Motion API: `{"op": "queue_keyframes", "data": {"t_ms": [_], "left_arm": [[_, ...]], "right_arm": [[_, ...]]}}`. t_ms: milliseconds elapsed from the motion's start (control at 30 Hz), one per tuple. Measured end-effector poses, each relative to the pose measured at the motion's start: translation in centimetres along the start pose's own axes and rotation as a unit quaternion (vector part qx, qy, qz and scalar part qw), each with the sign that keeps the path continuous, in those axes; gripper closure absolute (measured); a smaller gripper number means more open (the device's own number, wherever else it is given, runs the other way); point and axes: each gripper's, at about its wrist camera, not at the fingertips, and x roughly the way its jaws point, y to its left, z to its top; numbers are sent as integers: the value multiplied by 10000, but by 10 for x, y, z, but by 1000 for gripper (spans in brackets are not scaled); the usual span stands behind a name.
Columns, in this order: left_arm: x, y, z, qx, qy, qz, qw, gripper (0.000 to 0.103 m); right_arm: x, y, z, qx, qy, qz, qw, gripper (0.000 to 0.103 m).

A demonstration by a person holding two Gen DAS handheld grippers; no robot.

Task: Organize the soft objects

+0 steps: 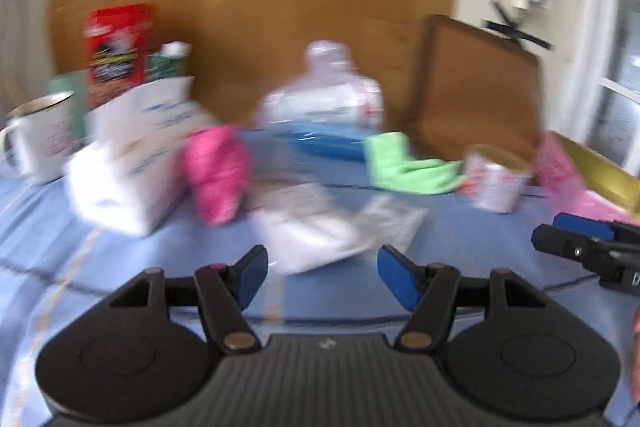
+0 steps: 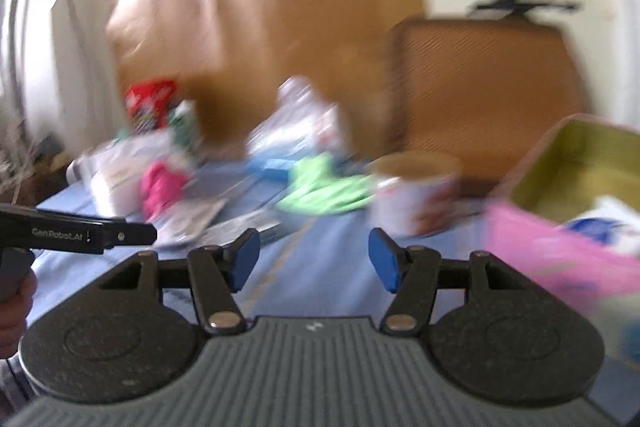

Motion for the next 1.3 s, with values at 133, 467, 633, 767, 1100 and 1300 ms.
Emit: {"op": "queue_keyframes", "data": {"t_ms": [133, 467, 633, 767, 1100, 1300], "left_arm": [[4, 26, -7, -464, -51, 6, 9989, 41], [-10, 70, -13, -1754, -643, -200, 9822, 37], [-10, 66, -13, -1597, -688, -223, 9845, 35], [-12, 61, -14, -1455, -755, -210, 9863, 31], [-4, 54, -13, -1216, -463, -350, 9909, 29], [0, 42, -12, -841, -210, -534, 9948, 25]], "right_arm": [[40, 25, 15, 57, 377, 342, 9987, 40], [109, 106, 20, -933, 1010, 874, 9866, 24], [136, 125, 14, -1485, 1148, 806, 9789, 9], [138, 119, 17, -1362, 1188, 891, 9795, 21], [70, 99, -1, -1228, 1073, 957, 9819, 53], [11, 84, -28, -1008, 971, 869, 9863, 53]]}}
